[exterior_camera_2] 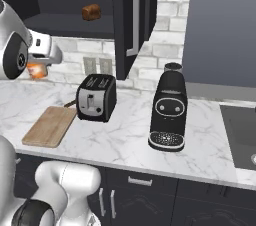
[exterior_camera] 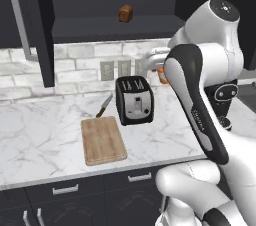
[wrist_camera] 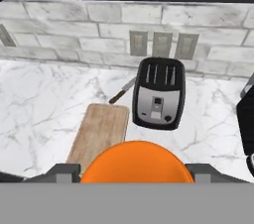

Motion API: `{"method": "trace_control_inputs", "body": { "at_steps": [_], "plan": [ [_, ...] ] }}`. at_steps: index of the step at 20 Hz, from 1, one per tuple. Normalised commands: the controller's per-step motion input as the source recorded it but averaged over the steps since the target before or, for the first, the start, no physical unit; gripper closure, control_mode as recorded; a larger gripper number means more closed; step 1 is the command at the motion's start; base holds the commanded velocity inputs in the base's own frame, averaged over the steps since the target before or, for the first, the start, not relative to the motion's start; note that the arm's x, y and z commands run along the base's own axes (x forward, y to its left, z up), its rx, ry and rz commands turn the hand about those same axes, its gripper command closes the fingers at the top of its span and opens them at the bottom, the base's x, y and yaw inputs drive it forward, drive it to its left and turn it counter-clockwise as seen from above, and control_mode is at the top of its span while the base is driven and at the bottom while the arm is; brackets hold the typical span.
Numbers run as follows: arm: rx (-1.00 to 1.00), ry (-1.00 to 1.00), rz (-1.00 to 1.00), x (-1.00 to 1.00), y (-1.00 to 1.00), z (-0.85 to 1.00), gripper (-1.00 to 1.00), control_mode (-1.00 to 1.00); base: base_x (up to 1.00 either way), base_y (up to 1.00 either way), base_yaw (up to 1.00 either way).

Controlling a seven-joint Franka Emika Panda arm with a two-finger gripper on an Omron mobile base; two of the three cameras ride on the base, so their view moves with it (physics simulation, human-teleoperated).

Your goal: Pick the bread, place it on the cutting board, pick the jam, place it on the counter, and close the cabinet.

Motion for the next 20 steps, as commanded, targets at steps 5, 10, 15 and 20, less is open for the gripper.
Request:
{"method": "trace_control_inputs", "body": {
  "at_steps": [5, 10, 15, 20],
  "plan": [
    [0.0, 0.0, 0.0, 0.13, -0.37, -0.31, 1.0, -1.0, 0.0, 0.0, 0.0],
    [0.0, 0.03, 0.0, 0.14, -0.4, -0.14, 1.0, -1.0, 0.0, 0.0, 0.0],
    [0.0, 0.12, 0.0, 0.03, -0.3, -0.12, 1.0, -1.0, 0.0, 0.0, 0.0],
    [0.0, 0.14, 0.0, 0.01, -0.26, -0.22, 1.0, -1.0, 0.0, 0.0, 0.0]
  ]
}}
